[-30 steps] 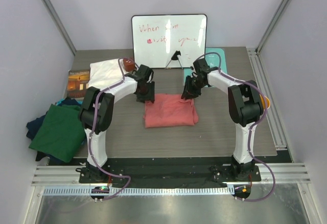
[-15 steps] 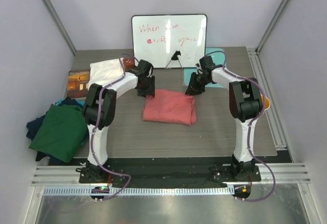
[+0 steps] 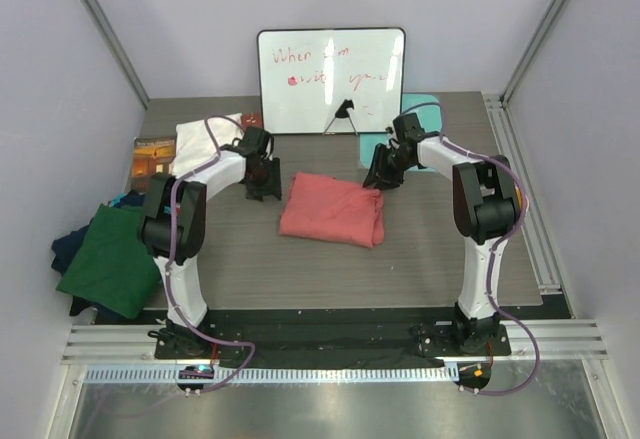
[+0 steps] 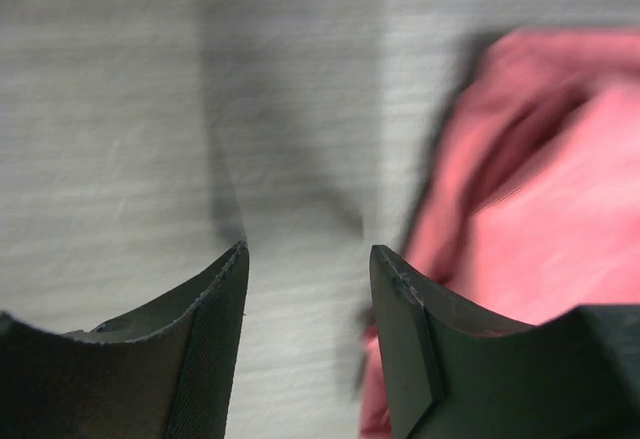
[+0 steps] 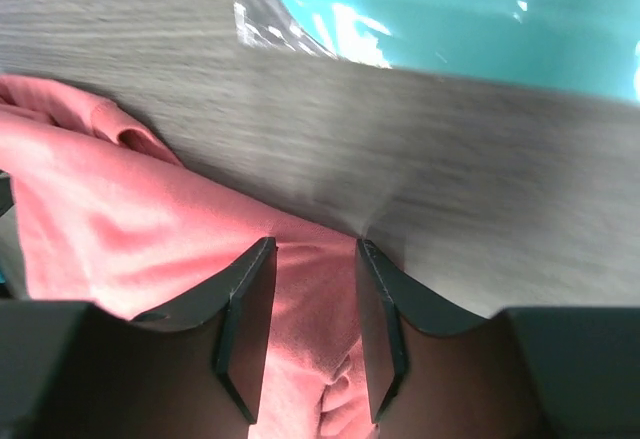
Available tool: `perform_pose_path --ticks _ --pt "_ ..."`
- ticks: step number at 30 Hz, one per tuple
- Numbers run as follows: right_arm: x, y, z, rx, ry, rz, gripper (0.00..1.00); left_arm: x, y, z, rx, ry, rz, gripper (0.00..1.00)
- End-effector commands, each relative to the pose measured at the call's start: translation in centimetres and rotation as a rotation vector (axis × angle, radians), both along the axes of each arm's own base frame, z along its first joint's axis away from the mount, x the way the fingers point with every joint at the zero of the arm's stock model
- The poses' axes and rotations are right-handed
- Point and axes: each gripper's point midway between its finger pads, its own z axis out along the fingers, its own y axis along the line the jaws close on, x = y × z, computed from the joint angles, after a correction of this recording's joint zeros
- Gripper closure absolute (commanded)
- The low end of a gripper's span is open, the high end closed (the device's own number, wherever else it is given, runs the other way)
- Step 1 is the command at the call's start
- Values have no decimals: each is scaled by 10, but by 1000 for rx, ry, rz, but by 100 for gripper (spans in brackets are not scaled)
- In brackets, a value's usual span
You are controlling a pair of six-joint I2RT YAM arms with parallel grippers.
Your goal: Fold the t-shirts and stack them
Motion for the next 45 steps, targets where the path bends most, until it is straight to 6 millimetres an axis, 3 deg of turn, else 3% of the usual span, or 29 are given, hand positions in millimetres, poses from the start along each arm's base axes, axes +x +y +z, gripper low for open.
perform_pose_path --ticks 1,5,10,13,16,19,22,25,30,33,41,45 --pt "-7 -27 21 -98 -40 -36 55 -12 16 24 18 -18 19 46" --pt "-2 -31 60 -103 -128 -39 52 -17 11 41 -87 -10 12 44" --pt "-2 -24 93 -63 -157 -31 52 -25 -18 51 -295 28 -42 43" --pt "0 -17 100 -29 -165 -25 52 -26 -32 46 -379 71 -65 43" --pt "-3 9 103 32 -149 17 52 -31 -42 37 -436 129 -82 43" --pt "-16 43 88 45 -93 54 52 -42 -49 18 -489 202 -74 38" --pt "-37 80 55 59 -14 101 52 -49 -63 14 -606 218 -85 32" --pt "-51 94 24 36 33 113 53 -52 -69 9 -656 236 -58 32" --pt "-65 82 -23 -64 111 139 53 -60 -69 0 -664 273 -63 33" --pt "-73 71 -39 -119 147 146 54 -65 -69 -8 -666 304 -64 33" --pt "-84 63 -58 -156 184 171 55 -76 -68 -29 -644 360 -61 34" --pt "-83 67 -60 -143 188 175 55 -86 -79 -42 -631 393 -95 34"
